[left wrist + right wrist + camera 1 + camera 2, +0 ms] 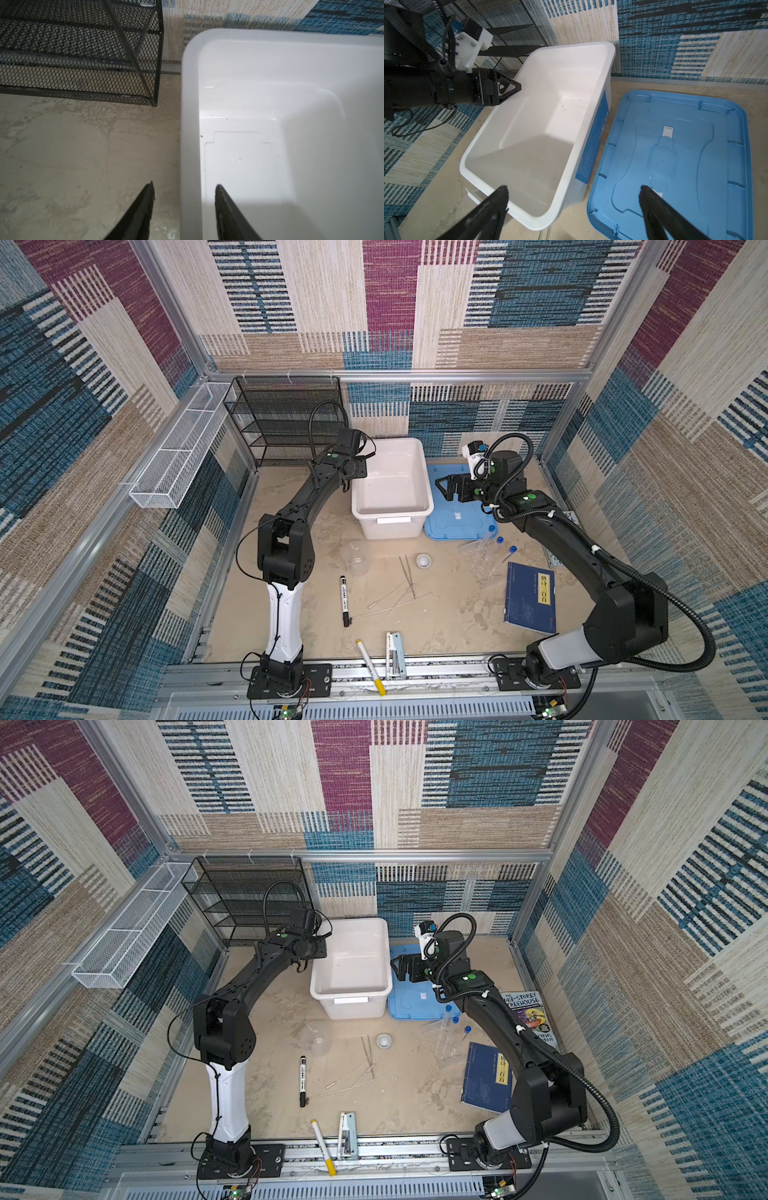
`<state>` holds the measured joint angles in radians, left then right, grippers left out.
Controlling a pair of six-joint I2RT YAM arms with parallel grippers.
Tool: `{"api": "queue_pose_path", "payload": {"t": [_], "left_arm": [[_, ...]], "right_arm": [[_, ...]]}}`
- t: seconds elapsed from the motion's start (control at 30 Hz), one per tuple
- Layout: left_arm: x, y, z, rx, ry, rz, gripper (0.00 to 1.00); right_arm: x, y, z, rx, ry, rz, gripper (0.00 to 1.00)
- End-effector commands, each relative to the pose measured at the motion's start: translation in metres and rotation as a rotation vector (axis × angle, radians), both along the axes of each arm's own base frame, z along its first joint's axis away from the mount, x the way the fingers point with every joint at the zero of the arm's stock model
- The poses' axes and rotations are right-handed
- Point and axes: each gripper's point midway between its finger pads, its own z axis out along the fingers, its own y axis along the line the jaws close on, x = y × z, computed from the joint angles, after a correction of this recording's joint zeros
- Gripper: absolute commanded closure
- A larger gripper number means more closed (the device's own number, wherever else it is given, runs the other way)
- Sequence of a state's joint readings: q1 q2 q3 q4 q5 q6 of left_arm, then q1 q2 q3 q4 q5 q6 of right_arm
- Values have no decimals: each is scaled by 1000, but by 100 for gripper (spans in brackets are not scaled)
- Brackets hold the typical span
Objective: Organize the chemistry lab equipment
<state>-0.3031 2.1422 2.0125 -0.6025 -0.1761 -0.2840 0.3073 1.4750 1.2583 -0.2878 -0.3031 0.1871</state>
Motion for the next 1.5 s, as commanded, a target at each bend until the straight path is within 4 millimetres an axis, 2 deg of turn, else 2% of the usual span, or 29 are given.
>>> {"api": "queue_pose_path", "payload": {"t": [0.0,0.17,0.3,0.37,0.63,0.73,0.97,1.17,1.3,1.47], "left_arm": [[-1,3,0,26,7,-17,59],[-4,0,-4,1,20,-24,71],[-8,0,-2,-17,20,-14,73],[-10,1,-1,-27,15,-4,82],[-22,4,4,-72,2,36,83],[-25,8,5,-79,-8,66,91],[-35,12,-1,-125,7,118,91],[-42,19,-4,-134,-5,160,93],[-54,23,-4,-177,-12,206,94],[-67,27,-8,-207,-15,233,93]], "right_arm": [[1,2,-2,23,4,-4,1],[-6,6,-8,57,29,12,4],[-15,15,-12,101,52,62,5],[-20,17,-14,116,61,73,5],[-34,24,-16,134,68,92,6],[-39,28,-17,143,71,111,6],[-54,36,-9,178,69,159,6],[-62,45,-11,179,62,206,6],[-75,58,-17,165,80,263,6],[-87,71,-36,163,118,282,6]]}}
